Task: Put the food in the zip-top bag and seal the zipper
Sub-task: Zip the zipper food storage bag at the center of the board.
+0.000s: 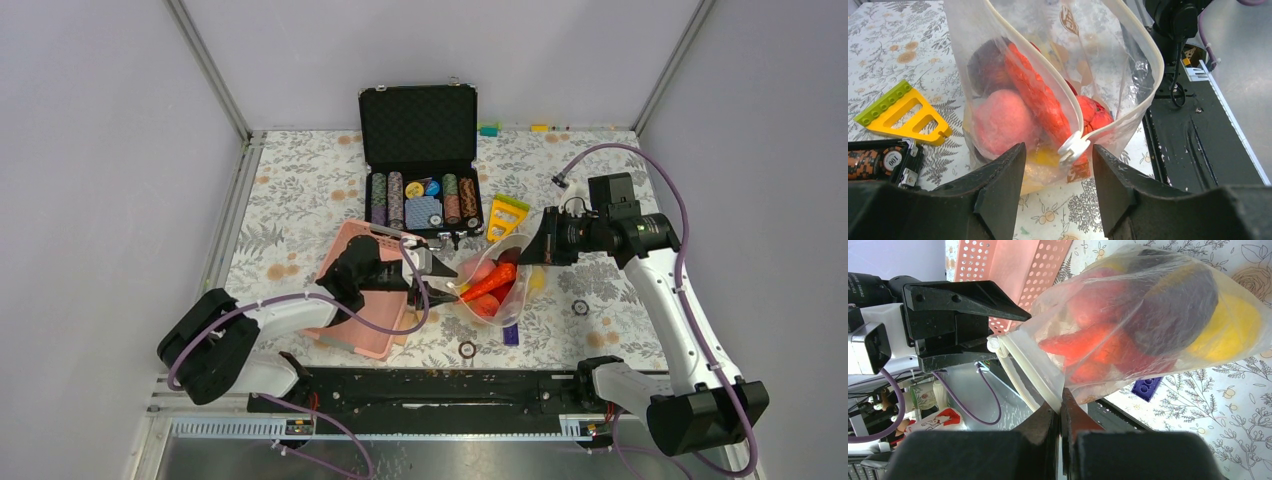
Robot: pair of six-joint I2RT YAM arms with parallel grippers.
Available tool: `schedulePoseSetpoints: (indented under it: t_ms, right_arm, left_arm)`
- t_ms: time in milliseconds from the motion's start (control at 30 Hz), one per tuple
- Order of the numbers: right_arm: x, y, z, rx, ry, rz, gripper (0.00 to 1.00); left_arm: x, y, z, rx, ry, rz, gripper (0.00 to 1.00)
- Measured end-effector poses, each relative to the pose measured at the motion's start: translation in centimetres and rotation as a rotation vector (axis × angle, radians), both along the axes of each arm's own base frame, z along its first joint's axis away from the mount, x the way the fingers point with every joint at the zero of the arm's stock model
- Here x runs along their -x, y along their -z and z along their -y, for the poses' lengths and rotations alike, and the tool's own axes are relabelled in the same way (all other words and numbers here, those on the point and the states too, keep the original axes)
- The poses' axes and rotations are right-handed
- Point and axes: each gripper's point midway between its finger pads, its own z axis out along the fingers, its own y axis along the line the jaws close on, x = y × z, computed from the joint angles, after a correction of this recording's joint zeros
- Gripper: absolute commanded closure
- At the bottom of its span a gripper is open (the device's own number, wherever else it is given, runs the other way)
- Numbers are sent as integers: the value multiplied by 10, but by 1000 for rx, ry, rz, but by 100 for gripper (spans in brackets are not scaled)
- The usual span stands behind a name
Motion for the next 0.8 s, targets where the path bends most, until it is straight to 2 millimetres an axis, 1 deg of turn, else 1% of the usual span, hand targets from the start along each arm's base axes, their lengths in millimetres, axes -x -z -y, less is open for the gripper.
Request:
schedulePoseSetpoints:
  t_ms: [100,167,200,267,367,433,467,533,633,700,733,800]
  right_arm:
    - [0,1,0,-4,3,-8,100]
    - [0,1,0,-4,6,-11,100]
    - [0,1,0,-4,7,-11,100]
    - [-1,1,1,-4,11,-12,98]
    - [-2,1,3,-5,22,-16,85]
    - [-3,2,4,-3,34,-18,71]
    - [-4,3,6,7,45,-17,63]
    - [-8,6,11,37,75,-13,51]
    - [-13,6,24,102,124,33,39]
    - [-13,-2,31,132,149,92,20]
    - [-12,-9,34,141,157,141,10]
    - [-9,-25,36,132,161,232,1]
  left_arm:
    - [-2,-3,3,6,9,-5,62]
    - [-2,-3,4,8,13,-7,73]
    - [-2,-3,4,7,13,-7,81]
    - [-1,-3,5,7,15,-8,100]
    - [-1,-3,5,8,14,-13,100]
    - [0,-6,4,13,14,-19,100]
    - [1,-9,4,19,13,-23,100]
    - [3,-18,2,33,10,-30,100]
    - [9,-35,-2,61,3,-53,100]
    - [14,-47,-5,83,2,-92,100]
    - [17,-52,-6,90,1,-115,100]
    - [20,-61,-5,96,-4,-162,100]
